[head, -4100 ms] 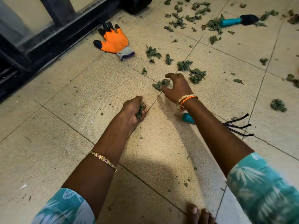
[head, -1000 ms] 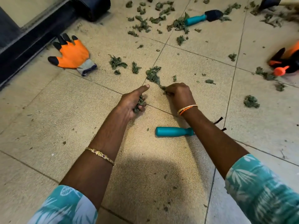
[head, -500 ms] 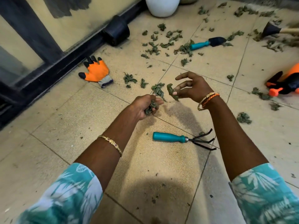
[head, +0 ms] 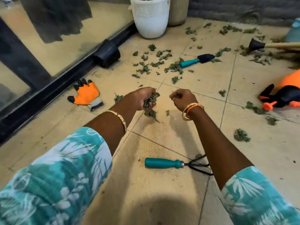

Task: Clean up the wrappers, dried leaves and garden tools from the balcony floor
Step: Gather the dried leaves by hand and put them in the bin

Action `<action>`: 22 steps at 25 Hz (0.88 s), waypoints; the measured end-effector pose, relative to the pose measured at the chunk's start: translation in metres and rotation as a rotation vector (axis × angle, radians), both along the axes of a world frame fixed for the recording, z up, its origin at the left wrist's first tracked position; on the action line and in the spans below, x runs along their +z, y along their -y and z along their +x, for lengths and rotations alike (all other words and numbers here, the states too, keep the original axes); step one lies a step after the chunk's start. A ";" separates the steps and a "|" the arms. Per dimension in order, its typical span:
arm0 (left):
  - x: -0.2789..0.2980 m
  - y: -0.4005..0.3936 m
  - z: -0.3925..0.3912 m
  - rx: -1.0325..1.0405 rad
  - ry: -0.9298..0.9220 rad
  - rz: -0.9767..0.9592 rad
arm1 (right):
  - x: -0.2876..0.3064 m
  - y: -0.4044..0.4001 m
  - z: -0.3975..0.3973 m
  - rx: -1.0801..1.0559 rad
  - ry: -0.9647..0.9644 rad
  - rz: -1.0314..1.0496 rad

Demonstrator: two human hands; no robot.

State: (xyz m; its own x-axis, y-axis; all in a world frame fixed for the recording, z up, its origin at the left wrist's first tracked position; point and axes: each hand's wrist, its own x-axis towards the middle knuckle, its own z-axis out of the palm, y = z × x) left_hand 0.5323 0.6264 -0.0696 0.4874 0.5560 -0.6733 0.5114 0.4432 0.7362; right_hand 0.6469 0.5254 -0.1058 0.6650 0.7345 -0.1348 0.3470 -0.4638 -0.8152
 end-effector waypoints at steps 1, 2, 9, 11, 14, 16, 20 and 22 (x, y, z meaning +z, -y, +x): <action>-0.003 -0.015 0.005 -0.013 -0.017 0.014 | -0.018 -0.003 0.007 0.009 0.055 -0.103; -0.008 -0.029 0.008 -0.020 -0.033 0.023 | -0.034 -0.006 0.009 0.046 0.083 -0.209; -0.053 -0.075 0.017 0.001 -0.051 0.157 | -0.086 -0.033 -0.032 0.111 0.190 -0.311; -0.062 -0.081 0.014 -0.016 -0.045 0.168 | -0.083 -0.045 -0.054 0.011 0.171 -0.307; -0.063 -0.101 0.013 -0.196 -0.127 0.270 | -0.072 -0.071 -0.071 -0.096 0.166 -0.337; -0.054 -0.112 0.016 -0.301 -0.168 0.424 | -0.064 -0.086 -0.067 -0.057 0.147 -0.415; -0.049 -0.124 0.018 -0.426 -0.189 0.527 | -0.057 -0.100 -0.059 -0.007 0.149 -0.352; -0.057 -0.126 0.014 -0.458 -0.235 0.503 | -0.056 -0.103 -0.054 0.004 0.203 -0.346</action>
State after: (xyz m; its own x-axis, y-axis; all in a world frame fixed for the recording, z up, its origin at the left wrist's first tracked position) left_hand 0.5464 0.7519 -0.1265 0.6192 0.6009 -0.5055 0.7351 -0.2173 0.6421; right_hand 0.5924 0.6280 -0.1618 0.7008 0.6714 -0.2410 0.4870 -0.6972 -0.5261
